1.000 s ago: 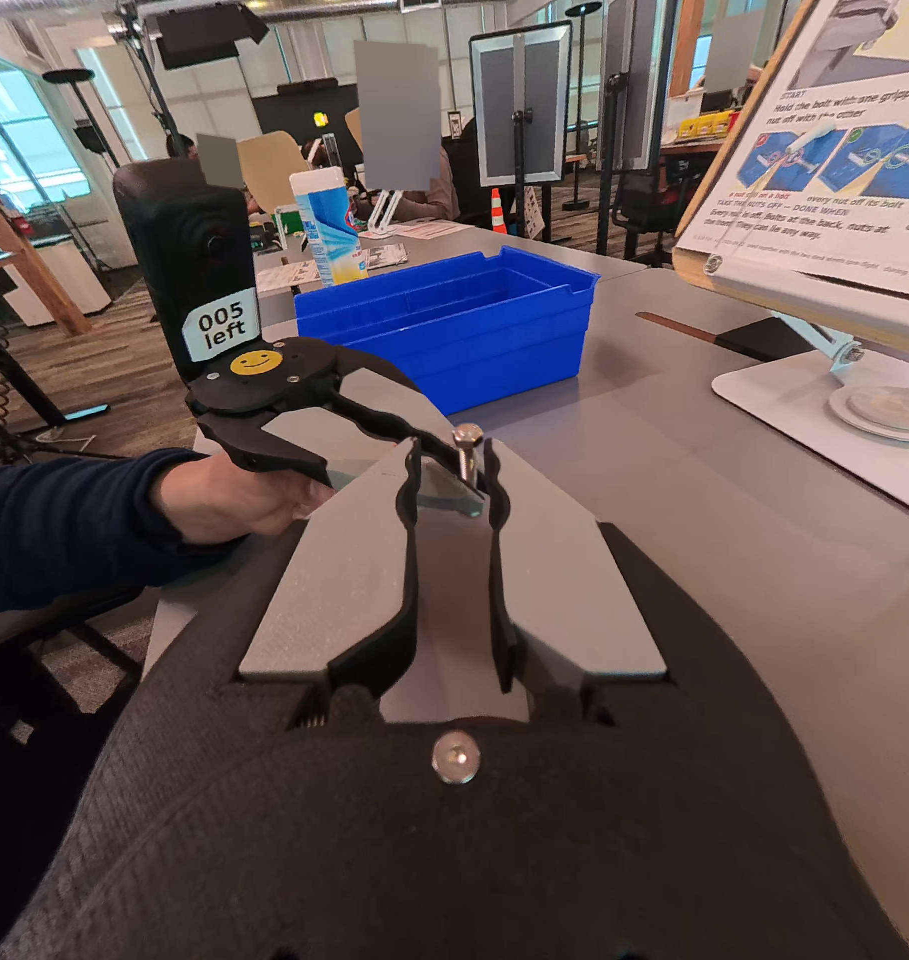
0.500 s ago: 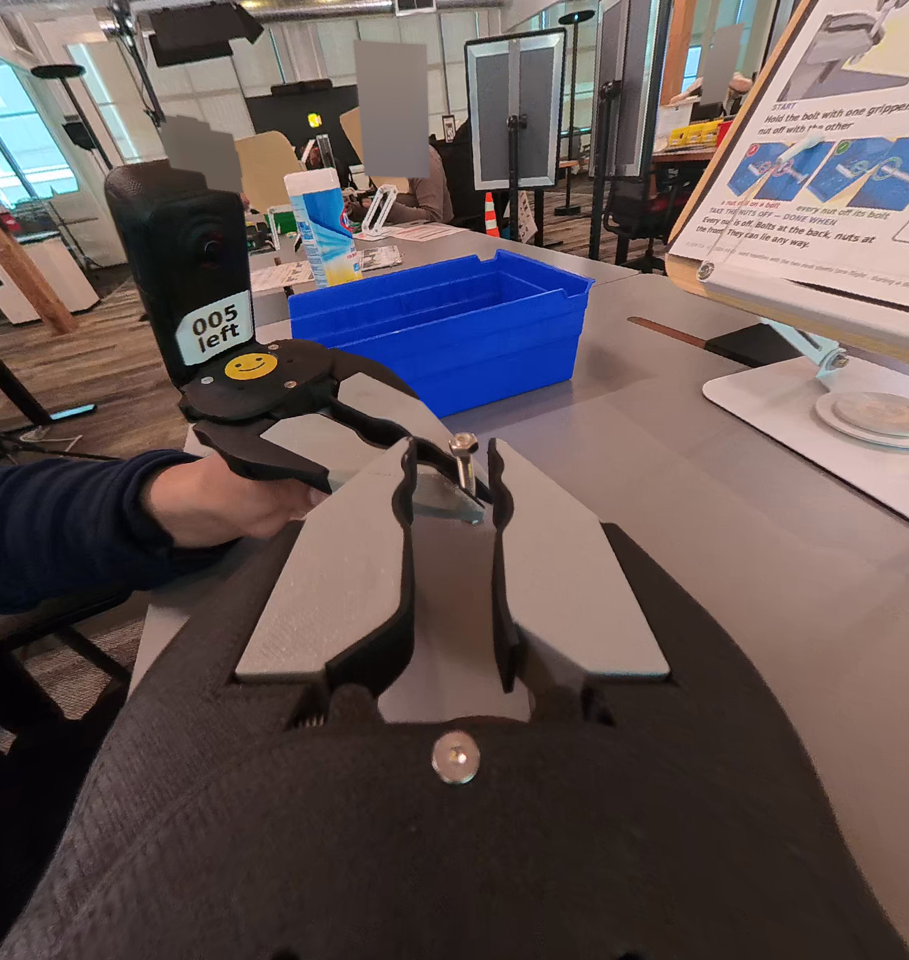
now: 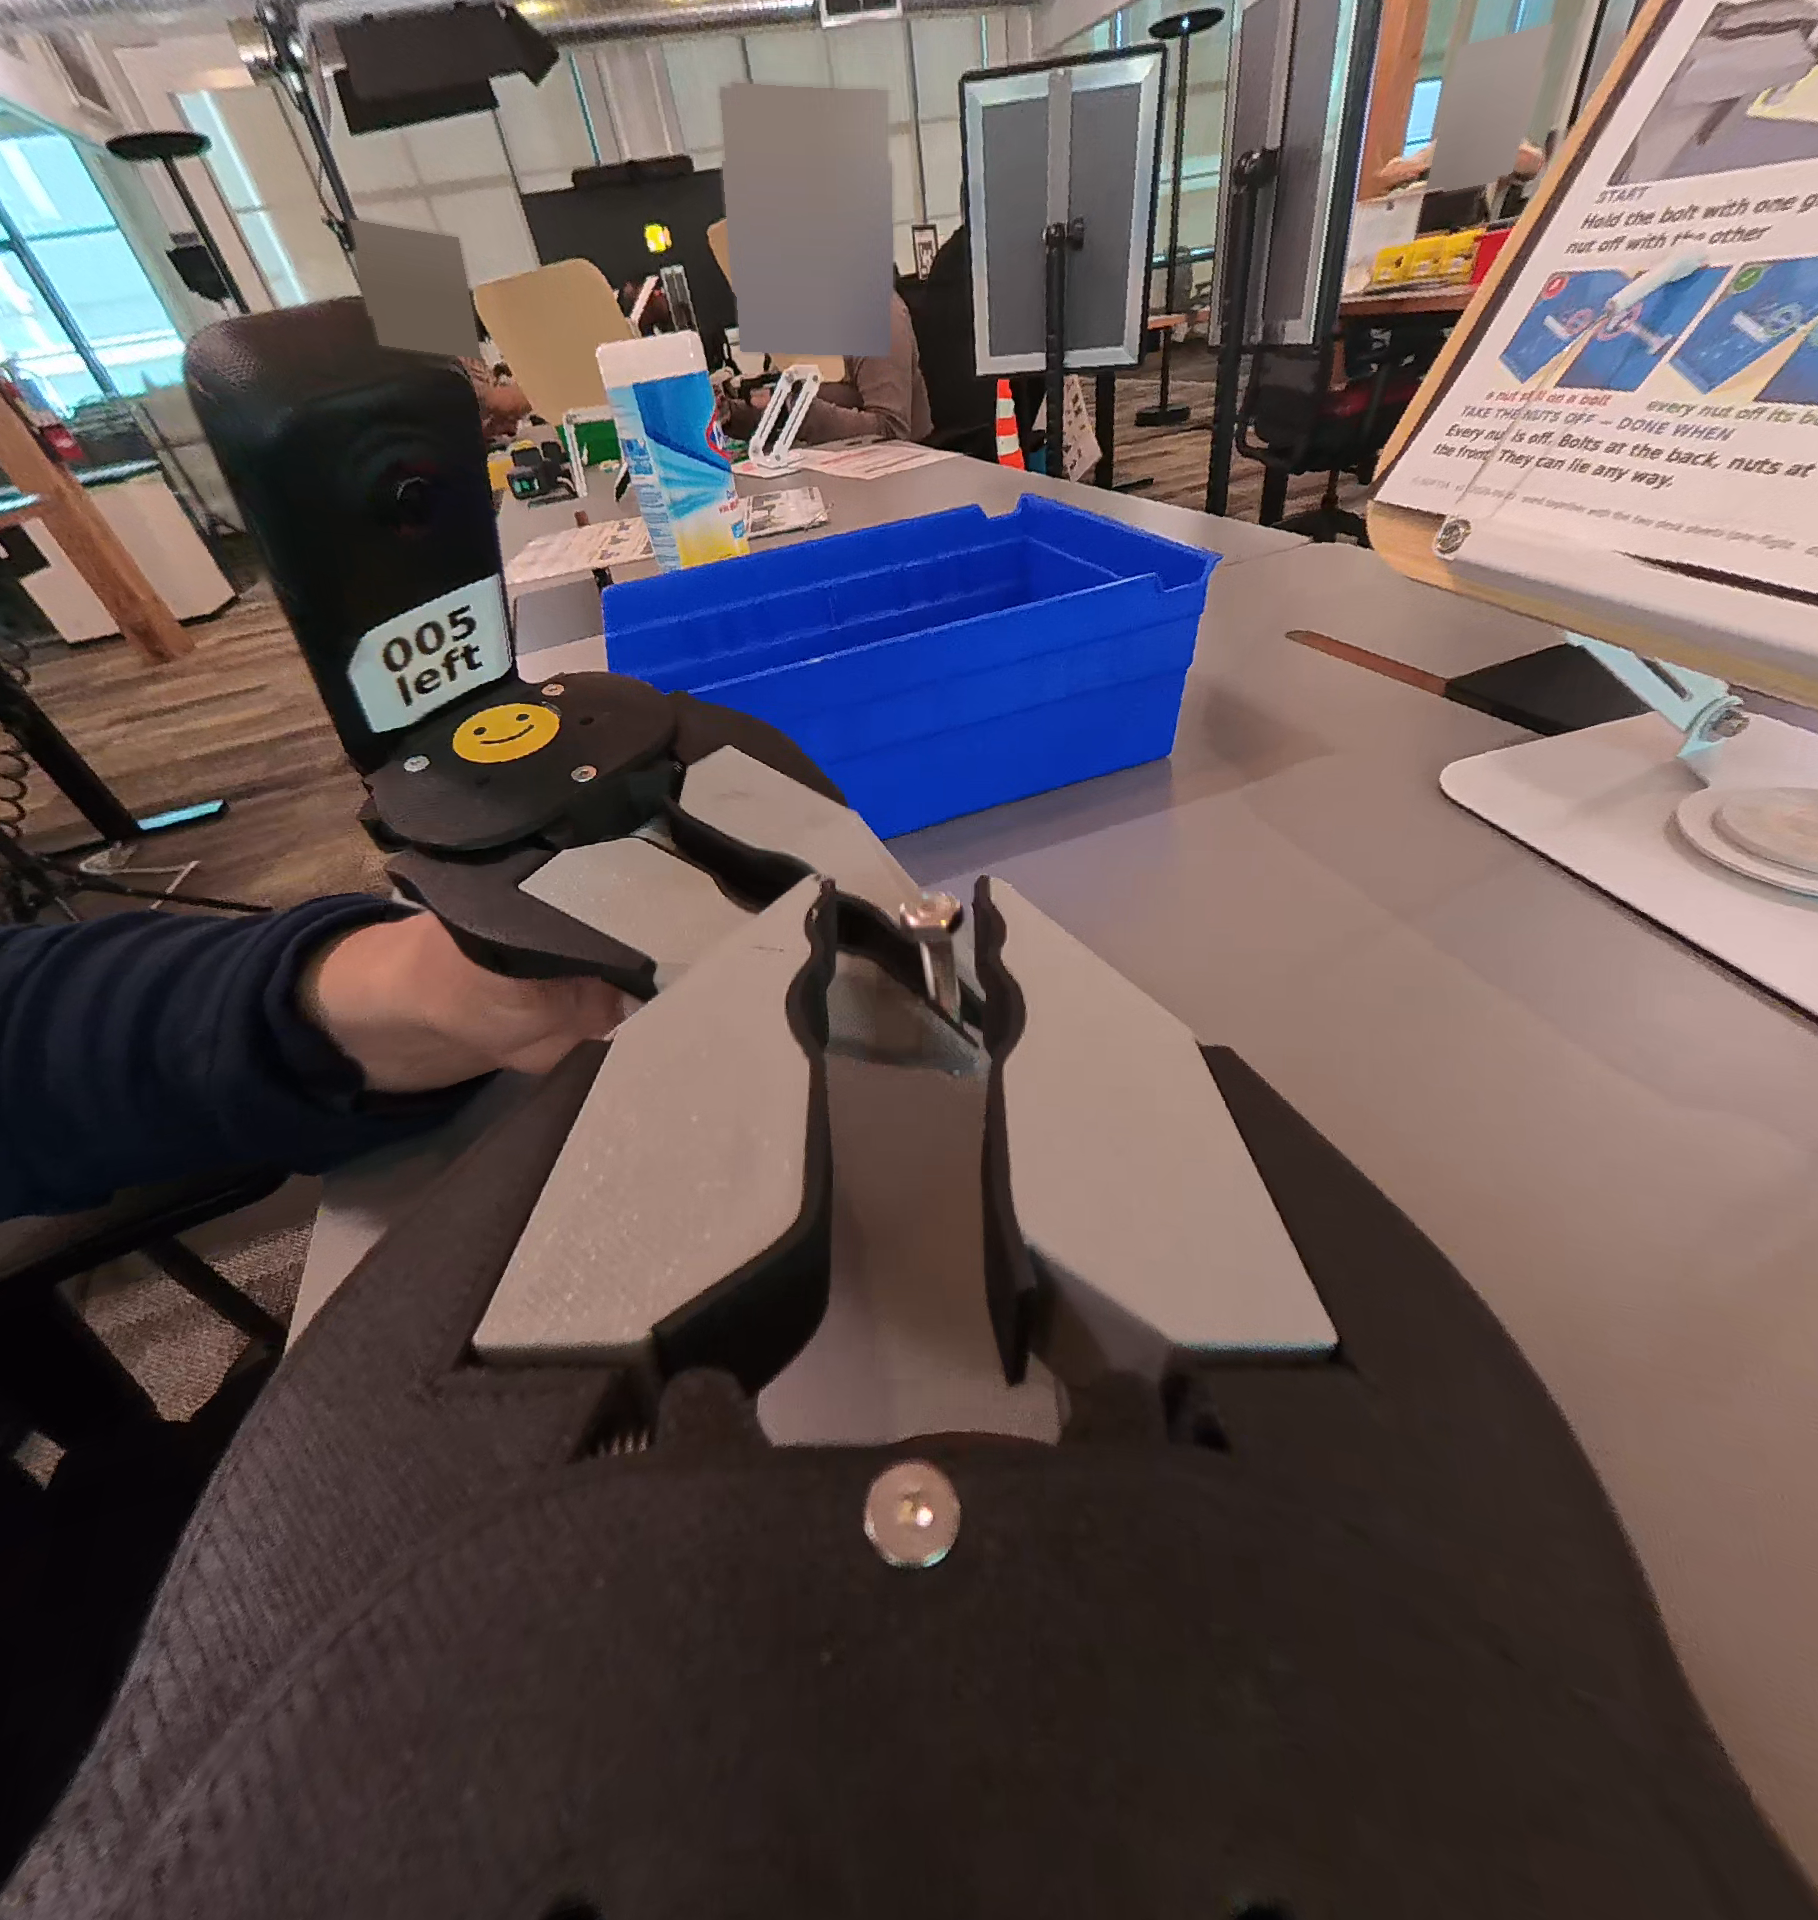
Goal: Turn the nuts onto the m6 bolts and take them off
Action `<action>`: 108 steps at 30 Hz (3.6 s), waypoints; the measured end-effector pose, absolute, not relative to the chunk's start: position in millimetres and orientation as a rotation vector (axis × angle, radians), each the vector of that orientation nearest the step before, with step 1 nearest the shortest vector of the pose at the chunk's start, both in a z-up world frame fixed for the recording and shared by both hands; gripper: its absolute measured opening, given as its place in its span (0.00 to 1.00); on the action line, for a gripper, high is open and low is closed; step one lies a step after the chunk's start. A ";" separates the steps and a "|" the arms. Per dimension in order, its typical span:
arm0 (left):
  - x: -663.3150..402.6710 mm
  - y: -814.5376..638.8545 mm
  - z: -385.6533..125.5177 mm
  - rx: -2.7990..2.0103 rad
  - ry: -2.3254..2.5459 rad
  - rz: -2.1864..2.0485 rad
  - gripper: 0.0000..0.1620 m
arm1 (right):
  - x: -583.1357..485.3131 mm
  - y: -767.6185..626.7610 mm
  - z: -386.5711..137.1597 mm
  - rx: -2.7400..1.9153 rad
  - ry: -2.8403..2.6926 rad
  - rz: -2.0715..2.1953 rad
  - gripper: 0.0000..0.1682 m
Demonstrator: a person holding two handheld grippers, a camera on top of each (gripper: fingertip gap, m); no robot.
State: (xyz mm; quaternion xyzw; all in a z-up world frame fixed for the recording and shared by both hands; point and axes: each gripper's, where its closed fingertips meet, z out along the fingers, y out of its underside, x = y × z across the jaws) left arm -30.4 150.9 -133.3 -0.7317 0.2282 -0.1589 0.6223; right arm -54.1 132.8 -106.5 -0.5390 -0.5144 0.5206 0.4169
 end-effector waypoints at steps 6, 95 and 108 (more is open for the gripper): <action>-33.3 150.7 -132.3 -1.683 0.515 -0.367 0.02 | -52.0 134.1 -105.7 -1.353 -1.284 1.308 0.11; -13.2 144.2 -140.8 -1.708 0.596 -0.464 0.02 | -59.3 131.6 -111.8 -1.364 -1.292 1.269 0.02; -20.0 147.3 -140.5 -1.713 0.564 -0.447 0.02 | -55.7 136.1 -107.0 -1.365 -1.257 1.294 0.01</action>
